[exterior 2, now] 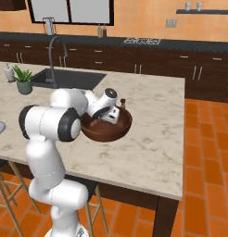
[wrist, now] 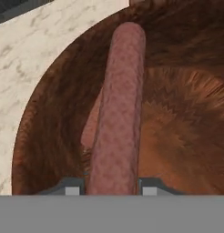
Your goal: Place one bun and one sausage from the bowl on each plate.
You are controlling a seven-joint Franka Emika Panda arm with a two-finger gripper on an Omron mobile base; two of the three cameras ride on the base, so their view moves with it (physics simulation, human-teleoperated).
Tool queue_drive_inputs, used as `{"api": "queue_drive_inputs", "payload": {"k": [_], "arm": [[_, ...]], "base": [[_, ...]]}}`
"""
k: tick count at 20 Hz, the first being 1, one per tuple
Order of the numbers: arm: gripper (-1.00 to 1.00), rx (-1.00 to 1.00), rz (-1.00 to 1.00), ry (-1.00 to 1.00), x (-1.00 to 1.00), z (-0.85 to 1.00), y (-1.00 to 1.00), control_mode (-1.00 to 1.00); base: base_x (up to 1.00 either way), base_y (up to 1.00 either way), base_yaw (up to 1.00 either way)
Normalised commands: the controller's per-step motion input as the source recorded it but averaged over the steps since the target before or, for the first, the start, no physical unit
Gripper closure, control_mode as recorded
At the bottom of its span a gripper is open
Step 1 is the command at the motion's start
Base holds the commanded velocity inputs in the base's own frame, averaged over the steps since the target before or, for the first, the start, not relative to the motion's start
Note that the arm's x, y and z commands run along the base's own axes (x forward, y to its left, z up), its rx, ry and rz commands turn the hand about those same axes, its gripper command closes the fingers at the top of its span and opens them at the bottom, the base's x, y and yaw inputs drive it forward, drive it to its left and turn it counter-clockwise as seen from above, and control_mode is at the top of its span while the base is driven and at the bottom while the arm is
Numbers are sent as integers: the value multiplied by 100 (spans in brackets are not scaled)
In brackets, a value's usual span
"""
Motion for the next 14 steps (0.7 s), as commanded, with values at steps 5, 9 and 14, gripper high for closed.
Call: {"api": "queue_drive_inputs", "payload": {"k": [5, 9, 14], "arm": [[100, -10, 0, -2, -99, 99, 0, -100], [100, -17, 0, -1, -95, 100, 0, -100], [100, -19, 0, -2, -92, 100, 0, -100]], "base": [[0, 0, 0], [0, 0, 0], [0, 0, 0]]}}
